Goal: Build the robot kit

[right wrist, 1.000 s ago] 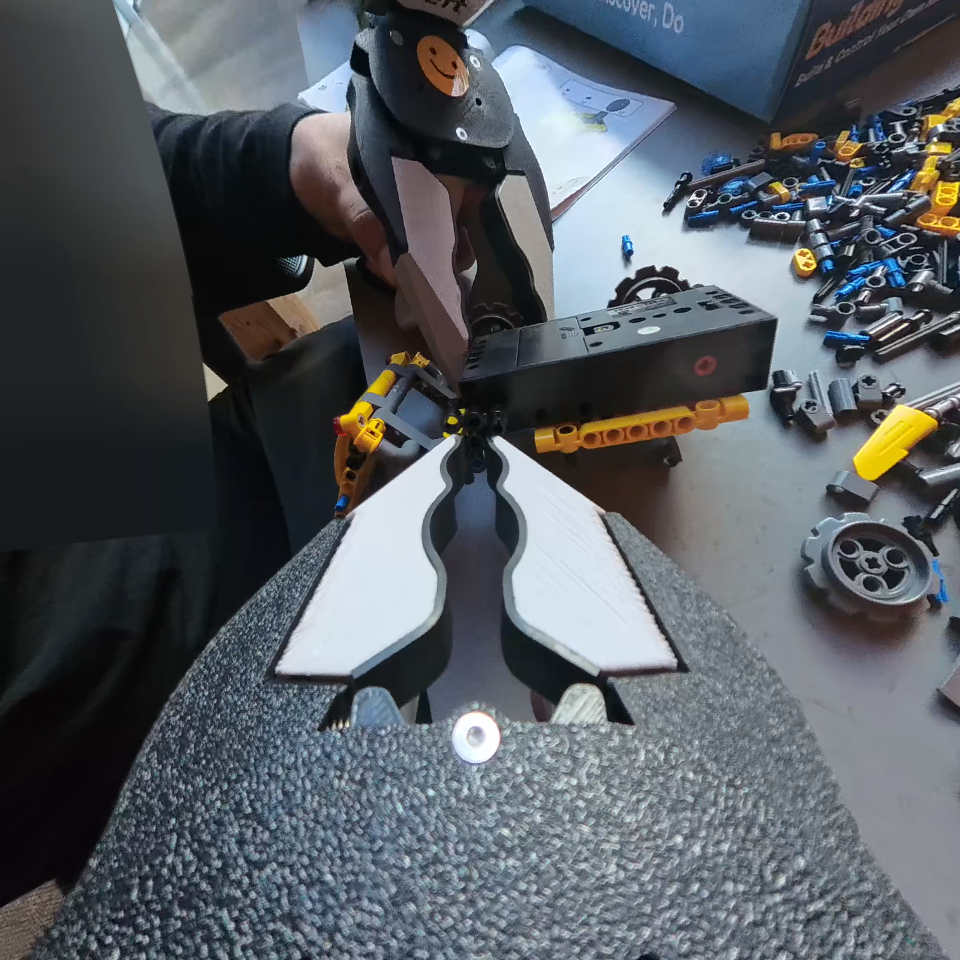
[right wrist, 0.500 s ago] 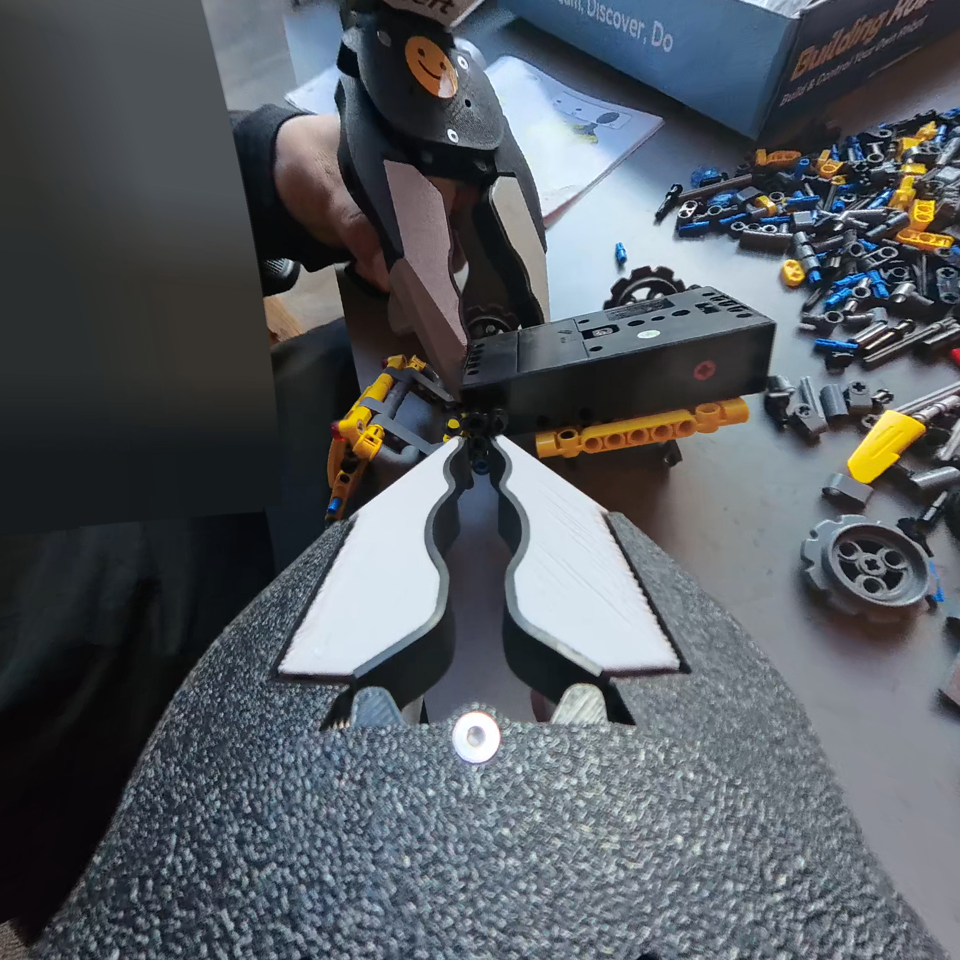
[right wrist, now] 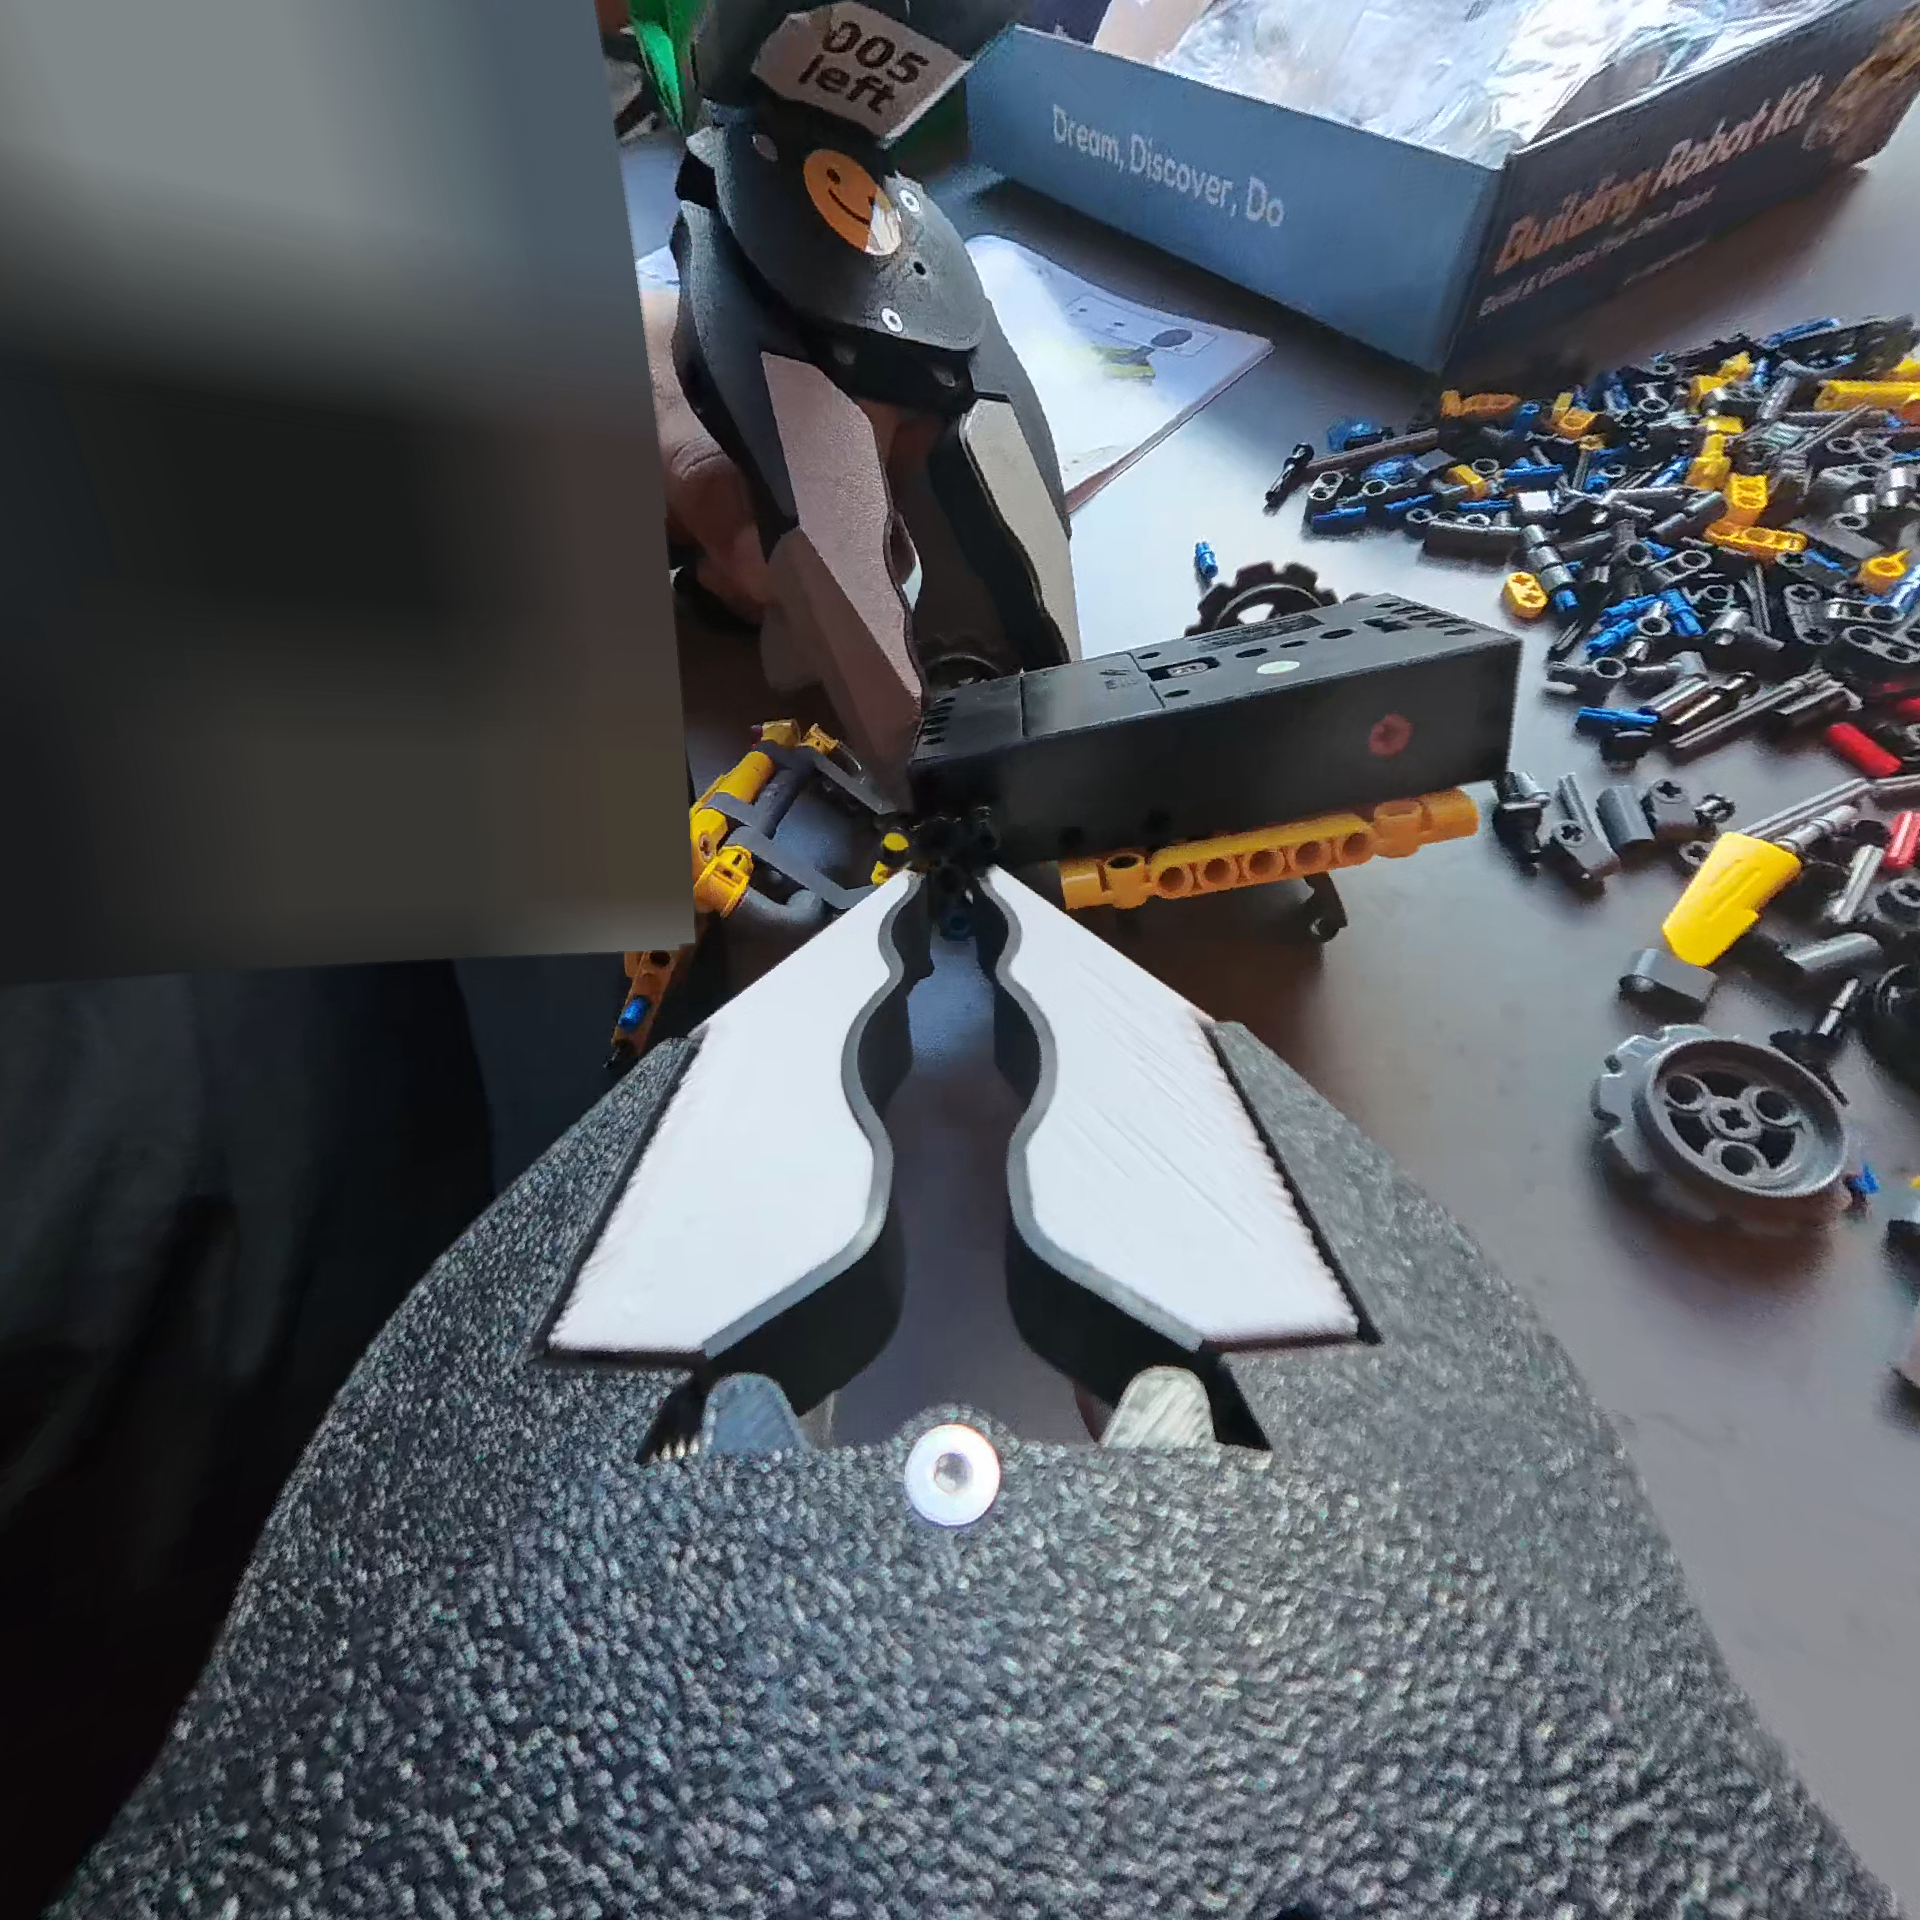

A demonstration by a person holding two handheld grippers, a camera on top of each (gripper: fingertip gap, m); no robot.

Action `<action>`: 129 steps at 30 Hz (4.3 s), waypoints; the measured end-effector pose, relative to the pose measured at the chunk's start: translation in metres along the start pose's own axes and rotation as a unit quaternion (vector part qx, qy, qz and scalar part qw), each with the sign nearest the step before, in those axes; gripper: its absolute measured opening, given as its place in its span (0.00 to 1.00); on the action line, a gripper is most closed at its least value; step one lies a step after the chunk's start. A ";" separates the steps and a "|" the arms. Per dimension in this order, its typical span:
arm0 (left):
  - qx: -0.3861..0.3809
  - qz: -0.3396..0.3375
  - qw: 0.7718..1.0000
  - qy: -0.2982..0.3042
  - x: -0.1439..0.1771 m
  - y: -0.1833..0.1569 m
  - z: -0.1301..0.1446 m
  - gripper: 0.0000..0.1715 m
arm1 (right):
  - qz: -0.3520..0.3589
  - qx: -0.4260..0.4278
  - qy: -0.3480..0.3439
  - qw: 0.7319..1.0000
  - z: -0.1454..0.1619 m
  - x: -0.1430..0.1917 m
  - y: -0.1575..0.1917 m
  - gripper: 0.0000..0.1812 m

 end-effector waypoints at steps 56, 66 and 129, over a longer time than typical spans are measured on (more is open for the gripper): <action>-0.002 0.021 0.985 -0.170 0.018 -0.027 -0.021 0.27 | -0.102 -0.214 -0.106 0.966 -0.022 0.019 0.005 0.20; -0.001 0.009 0.987 -0.160 0.014 -0.024 -0.022 0.27 | -0.172 -0.210 -0.103 0.957 -0.021 0.009 0.008 0.12; 0.054 -0.038 0.997 -0.034 -0.005 -0.017 0.015 0.13 | 0.030 -0.141 -0.005 0.989 -0.011 0.006 -0.016 0.13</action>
Point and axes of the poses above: each gripper's, where its closed fingertips meet, x back along the fingers, z out of its underside, y = z × x across the jaws, the point moved 3 cm from there along x, back along the fingers, and after that the axes turned 2 degrees about y, right-handed, at the moved point
